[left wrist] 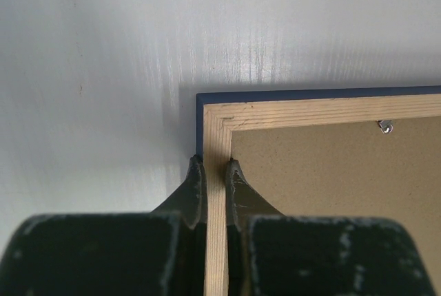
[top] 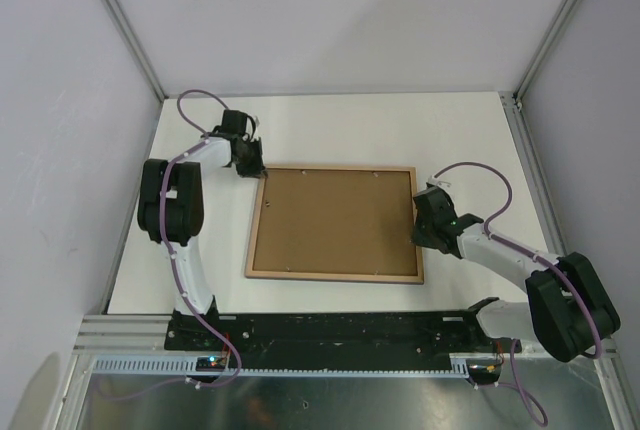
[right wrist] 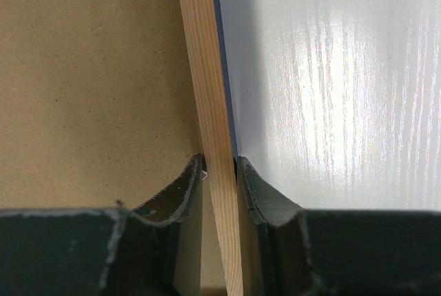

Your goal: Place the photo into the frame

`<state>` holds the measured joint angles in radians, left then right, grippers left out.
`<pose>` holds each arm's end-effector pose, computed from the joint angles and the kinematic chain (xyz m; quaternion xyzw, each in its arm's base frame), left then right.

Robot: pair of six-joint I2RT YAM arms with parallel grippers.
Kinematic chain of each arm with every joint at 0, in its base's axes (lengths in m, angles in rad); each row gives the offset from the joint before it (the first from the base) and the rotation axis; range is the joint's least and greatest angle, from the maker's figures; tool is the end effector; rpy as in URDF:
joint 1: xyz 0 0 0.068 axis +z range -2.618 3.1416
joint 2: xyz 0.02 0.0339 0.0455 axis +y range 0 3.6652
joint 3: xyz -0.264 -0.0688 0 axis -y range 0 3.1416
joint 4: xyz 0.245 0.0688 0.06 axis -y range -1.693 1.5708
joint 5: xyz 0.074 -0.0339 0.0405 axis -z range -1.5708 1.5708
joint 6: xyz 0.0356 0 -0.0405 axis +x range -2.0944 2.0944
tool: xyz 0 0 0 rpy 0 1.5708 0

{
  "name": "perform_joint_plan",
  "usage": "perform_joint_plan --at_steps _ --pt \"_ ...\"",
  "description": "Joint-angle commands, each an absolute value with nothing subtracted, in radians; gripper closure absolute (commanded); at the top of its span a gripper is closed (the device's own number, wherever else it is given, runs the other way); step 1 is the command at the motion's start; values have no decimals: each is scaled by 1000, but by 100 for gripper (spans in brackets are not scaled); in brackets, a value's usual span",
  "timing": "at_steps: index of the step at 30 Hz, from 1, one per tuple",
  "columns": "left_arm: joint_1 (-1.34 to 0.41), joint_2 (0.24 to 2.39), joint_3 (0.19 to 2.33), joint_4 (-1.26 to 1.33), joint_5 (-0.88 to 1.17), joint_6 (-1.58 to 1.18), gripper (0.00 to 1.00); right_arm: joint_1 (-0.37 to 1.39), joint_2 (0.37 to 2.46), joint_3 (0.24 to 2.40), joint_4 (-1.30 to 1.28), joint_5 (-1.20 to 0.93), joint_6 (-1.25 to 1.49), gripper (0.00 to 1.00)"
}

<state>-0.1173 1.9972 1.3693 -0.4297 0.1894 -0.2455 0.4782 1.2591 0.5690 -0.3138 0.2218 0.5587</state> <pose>0.4126 -0.0554 0.1636 -0.0377 0.9625 -0.1355 0.2320 0.2030 0.0964 0.1634 0.0693 0.9522 0.0454 0.2941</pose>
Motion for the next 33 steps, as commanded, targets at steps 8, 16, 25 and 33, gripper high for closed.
perform_joint_plan --at_steps 8,16,25,33 --pt "-113 1950 1372 -418 193 -289 99 473 1280 584 -328 229 567 100" --pt "-112 1881 1359 -418 223 -315 45 463 1266 584 -330 226 565 100" --pt "-157 1723 1223 -475 80 -341 33 450 1252 584 -326 209 559 100" --pt "-239 1687 1112 -504 -48 -347 34 438 1254 584 -319 187 547 100"
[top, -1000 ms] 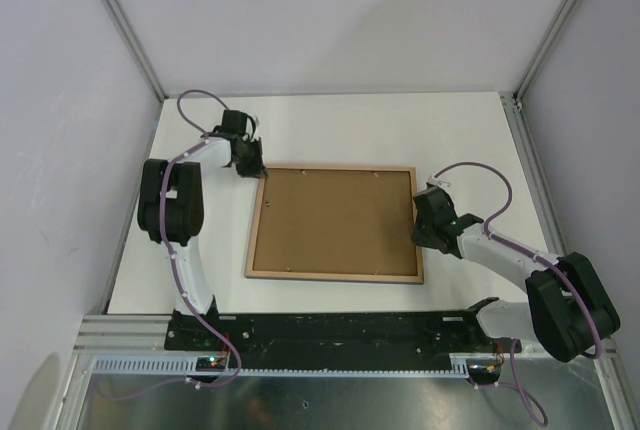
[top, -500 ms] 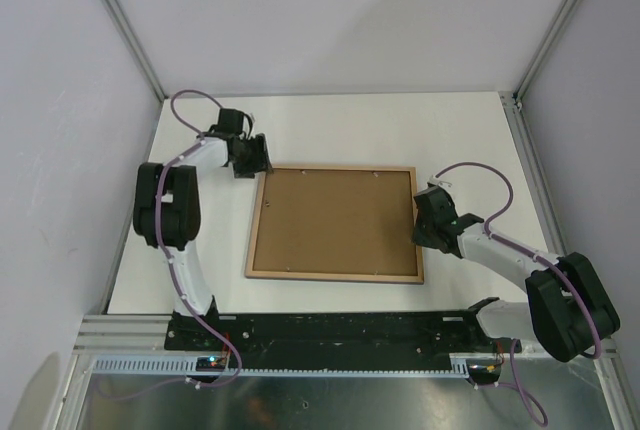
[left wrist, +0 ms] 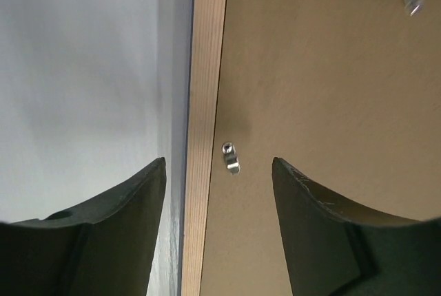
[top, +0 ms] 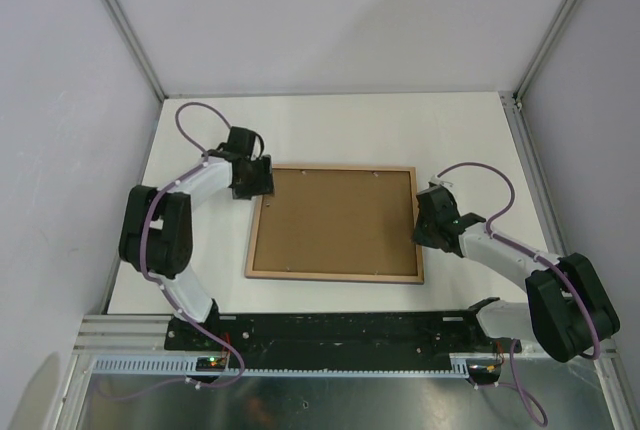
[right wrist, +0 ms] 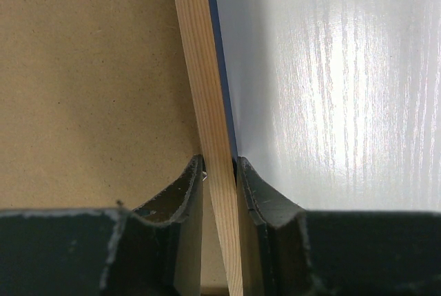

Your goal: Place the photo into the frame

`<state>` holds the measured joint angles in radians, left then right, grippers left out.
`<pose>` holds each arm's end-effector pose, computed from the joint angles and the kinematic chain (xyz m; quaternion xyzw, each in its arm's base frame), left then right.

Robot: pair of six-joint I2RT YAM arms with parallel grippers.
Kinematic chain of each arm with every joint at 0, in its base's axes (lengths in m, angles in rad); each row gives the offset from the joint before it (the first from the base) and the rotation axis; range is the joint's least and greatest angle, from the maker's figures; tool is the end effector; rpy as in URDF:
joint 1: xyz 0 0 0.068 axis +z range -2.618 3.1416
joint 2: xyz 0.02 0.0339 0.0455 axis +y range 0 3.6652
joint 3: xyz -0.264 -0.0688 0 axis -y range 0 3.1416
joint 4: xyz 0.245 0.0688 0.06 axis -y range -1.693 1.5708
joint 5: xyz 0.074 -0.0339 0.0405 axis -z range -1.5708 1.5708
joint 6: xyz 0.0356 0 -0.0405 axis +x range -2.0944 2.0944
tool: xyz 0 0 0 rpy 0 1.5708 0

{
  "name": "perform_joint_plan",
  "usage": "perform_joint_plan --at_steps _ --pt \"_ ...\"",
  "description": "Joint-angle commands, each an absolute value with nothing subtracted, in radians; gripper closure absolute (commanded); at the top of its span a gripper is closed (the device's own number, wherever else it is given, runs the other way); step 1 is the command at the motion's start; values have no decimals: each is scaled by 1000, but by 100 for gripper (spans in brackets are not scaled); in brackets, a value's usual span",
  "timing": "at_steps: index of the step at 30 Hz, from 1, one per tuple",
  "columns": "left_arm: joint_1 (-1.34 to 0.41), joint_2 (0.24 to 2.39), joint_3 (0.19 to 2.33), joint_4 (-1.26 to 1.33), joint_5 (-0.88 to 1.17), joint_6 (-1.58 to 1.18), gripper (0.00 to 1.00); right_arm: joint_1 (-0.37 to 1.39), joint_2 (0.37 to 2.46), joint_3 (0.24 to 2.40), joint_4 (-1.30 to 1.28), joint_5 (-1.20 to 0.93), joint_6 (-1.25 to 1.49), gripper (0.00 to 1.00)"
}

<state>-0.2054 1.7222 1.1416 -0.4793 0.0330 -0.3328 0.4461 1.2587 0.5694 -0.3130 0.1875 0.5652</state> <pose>0.3435 -0.0728 0.1947 -0.0574 0.9657 -0.0826 0.2393 0.2057 0.0910 0.1634 0.0831 0.9524 0.0566 0.2878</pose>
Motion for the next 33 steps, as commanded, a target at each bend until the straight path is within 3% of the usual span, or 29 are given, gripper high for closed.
perform_joint_plan --at_steps 1,13,26,33 --pt "-248 1690 1109 -504 -49 -346 34 437 1254 584 -319 186 547 100" --pt "-287 1731 1090 -518 -60 -350 42 426 1243 584 -321 175 536 100" --pt "-287 1795 1119 -519 -103 -354 43 421 1241 584 -319 161 533 100" --pt "-279 1803 1116 -520 -114 -353 57 419 1240 584 -319 160 531 100"
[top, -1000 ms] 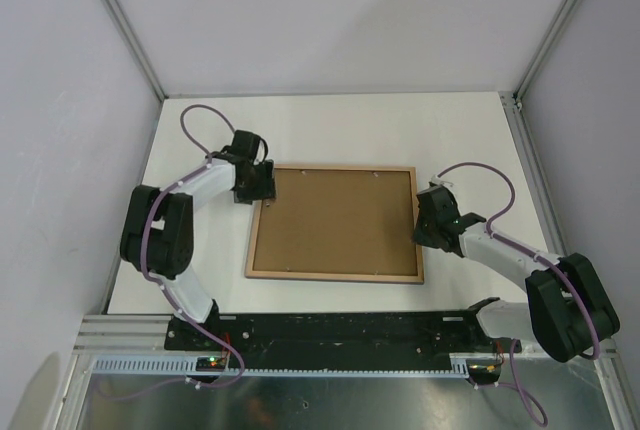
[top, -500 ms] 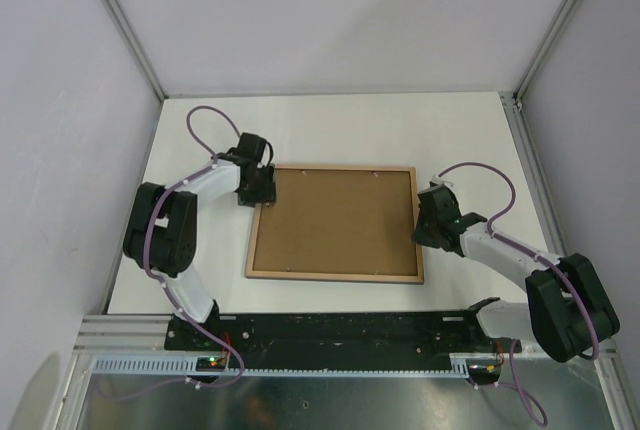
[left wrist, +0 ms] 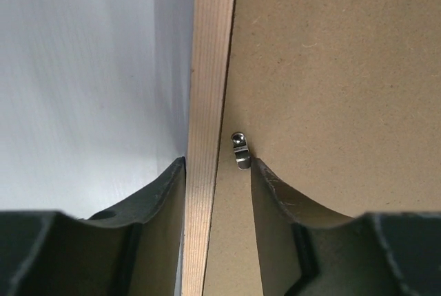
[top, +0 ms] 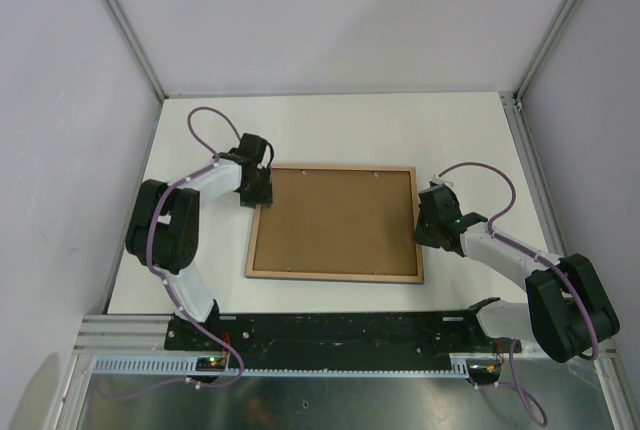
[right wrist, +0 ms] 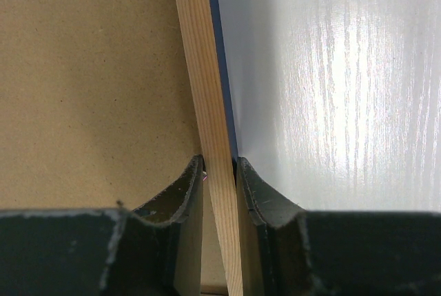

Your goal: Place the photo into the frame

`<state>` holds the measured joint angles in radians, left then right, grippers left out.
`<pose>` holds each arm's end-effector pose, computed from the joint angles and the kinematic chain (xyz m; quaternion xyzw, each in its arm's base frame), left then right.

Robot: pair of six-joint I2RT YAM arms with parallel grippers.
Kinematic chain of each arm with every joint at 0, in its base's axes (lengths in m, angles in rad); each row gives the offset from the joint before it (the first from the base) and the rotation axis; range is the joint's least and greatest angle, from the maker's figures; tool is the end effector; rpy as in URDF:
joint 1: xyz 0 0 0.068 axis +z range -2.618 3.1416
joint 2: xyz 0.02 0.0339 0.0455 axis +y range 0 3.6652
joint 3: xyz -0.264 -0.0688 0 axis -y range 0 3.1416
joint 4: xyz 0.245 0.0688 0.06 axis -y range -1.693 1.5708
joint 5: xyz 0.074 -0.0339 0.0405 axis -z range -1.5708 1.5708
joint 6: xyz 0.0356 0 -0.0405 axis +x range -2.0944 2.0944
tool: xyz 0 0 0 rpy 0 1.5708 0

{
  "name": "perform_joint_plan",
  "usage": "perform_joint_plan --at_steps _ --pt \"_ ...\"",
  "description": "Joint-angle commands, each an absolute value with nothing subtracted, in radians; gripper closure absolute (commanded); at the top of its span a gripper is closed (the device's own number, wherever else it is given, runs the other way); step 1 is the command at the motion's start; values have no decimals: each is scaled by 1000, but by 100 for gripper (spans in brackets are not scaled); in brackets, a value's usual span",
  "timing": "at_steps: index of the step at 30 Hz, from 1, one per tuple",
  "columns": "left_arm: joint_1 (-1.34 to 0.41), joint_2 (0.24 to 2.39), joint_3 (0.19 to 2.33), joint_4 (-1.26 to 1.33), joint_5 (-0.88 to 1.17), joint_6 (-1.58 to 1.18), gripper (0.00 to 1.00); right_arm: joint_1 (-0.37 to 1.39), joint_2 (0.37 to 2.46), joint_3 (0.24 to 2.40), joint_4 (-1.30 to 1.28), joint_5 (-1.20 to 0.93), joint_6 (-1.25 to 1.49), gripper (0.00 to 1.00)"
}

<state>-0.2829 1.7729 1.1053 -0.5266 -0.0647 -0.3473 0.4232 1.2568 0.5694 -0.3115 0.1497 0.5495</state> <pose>0.3298 -0.0935 0.1657 -0.0377 0.9811 -0.0278 0.1877 0.2073 0.0876 0.1637 0.0814 0.9535 0.0680 0.2822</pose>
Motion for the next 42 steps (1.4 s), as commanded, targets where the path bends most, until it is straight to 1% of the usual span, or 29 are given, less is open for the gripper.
perform_joint_plan --at_steps 1,5,9,13,16,23,25,26,31,33,37,42 --pt "-276 1803 1115 -520 -115 -352 61 418 1239 584 -320 160 531 100" --pt "-264 1806 1116 -521 -114 -349 78 416 1235 584 -321 158 528 100" --pt "-261 1816 1124 -522 -108 -349 91 414 1231 584 -325 158 526 100" --pt "-261 1826 1127 -521 -100 -354 97 410 1228 584 -328 158 524 100" --pt "-261 1827 1124 -521 -89 -359 99 411 1229 584 -327 157 524 100" --pt "-262 1824 1122 -521 -88 -365 100 410 1229 584 -317 145 524 100" --pt "-261 1822 1124 -521 -81 -362 97 409 1231 584 -315 144 526 100" --pt "-262 1820 1124 -521 -74 -360 94 409 1233 584 -315 144 527 100" --pt "-263 1790 1138 -520 -36 -338 73 408 1235 584 -314 145 526 100" --pt "-264 1788 1149 -520 -26 -324 67 409 1235 584 -310 143 526 100" --pt "-263 1800 1161 -520 -9 -303 62 410 1237 584 -308 141 526 100" --pt "-263 1831 1175 -521 -29 -293 60 409 1235 584 -312 142 525 100"
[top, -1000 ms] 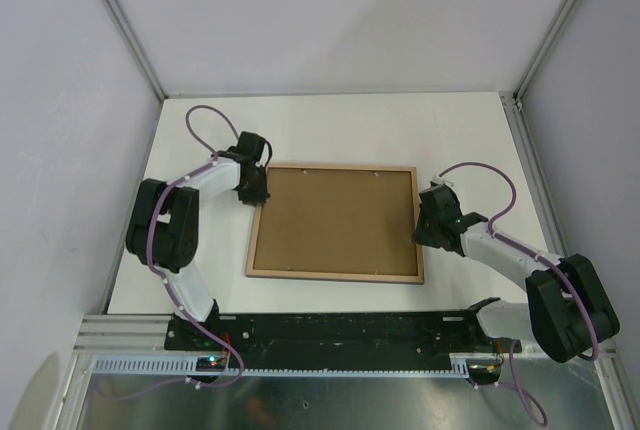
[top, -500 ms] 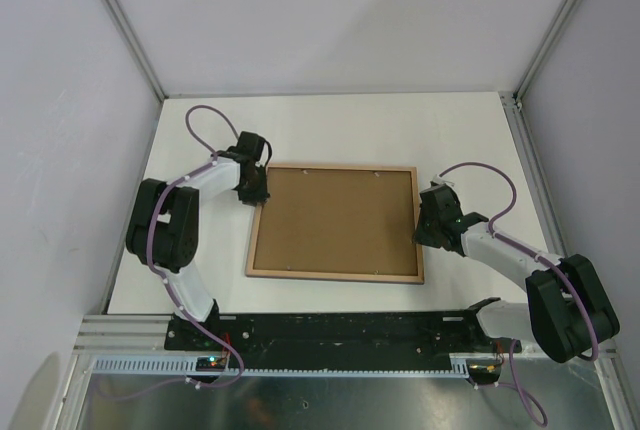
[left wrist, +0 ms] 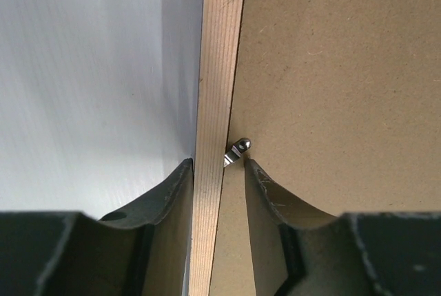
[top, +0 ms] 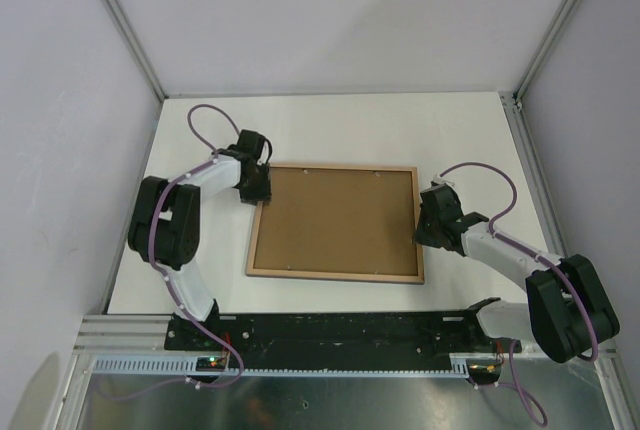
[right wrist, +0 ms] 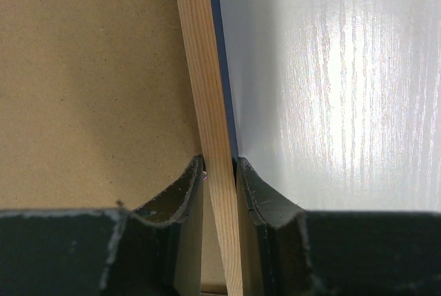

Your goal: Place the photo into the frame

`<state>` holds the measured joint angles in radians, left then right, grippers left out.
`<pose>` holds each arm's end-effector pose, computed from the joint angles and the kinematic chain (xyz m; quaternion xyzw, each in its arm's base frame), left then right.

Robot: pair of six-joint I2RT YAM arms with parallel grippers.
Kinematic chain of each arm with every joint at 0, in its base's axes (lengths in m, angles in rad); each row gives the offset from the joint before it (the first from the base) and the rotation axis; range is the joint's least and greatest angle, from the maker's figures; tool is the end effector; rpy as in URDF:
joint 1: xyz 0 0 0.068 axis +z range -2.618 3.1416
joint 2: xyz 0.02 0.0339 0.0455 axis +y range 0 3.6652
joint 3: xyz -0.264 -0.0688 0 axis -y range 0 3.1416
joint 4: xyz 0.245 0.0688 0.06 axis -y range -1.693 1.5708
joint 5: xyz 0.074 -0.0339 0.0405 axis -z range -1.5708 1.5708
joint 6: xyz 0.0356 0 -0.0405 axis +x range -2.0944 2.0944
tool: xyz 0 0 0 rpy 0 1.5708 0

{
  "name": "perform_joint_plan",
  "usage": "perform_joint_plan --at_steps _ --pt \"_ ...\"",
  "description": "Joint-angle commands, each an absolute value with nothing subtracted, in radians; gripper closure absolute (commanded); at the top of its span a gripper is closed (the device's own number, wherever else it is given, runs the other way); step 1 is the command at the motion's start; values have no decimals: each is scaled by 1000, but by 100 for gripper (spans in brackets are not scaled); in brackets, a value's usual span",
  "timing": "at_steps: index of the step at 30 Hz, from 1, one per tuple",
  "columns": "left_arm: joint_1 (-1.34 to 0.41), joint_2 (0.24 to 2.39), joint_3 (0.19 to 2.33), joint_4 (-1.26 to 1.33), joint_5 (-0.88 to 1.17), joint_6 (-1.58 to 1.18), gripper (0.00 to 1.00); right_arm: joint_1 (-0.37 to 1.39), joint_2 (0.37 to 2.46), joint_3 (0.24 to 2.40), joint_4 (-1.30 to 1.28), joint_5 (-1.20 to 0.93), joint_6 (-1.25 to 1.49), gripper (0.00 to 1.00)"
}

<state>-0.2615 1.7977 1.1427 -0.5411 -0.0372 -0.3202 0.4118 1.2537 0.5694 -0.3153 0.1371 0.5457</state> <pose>0.3388 -0.0893 0.1671 -0.0323 0.9818 -0.0359 0.1836 0.2077 0.0854 0.1640 0.0833 0.9538 0.0711 0.2797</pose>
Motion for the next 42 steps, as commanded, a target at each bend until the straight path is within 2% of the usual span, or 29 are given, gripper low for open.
perform_joint_plan --at_steps 1,10,16,20,23,26,33,37,42 --pt "-262 1837 1177 -521 -38 -294 60 410 1234 584 -313 142 525 100" --pt "-255 1875 1185 -521 -77 -300 75 408 1228 584 -320 143 522 100" --pt "-254 1888 1188 -521 -92 -303 92 408 1228 584 -317 139 522 100" --pt "-253 1879 1187 -520 -117 -314 96 407 1226 584 -319 141 521 100" --pt "-253 1855 1193 -520 -133 -321 95 408 1227 584 -320 142 520 100" --pt "-253 1833 1206 -520 -132 -327 85 408 1225 584 -321 145 520 100" --pt "-253 1787 1243 -523 -109 -329 49 408 1225 584 -320 147 520 100" --pt "-256 1753 1254 -522 -93 -329 32 408 1232 583 -311 145 520 100" --pt "-280 1676 1250 -523 -90 -328 20 408 1241 586 -301 139 524 100"
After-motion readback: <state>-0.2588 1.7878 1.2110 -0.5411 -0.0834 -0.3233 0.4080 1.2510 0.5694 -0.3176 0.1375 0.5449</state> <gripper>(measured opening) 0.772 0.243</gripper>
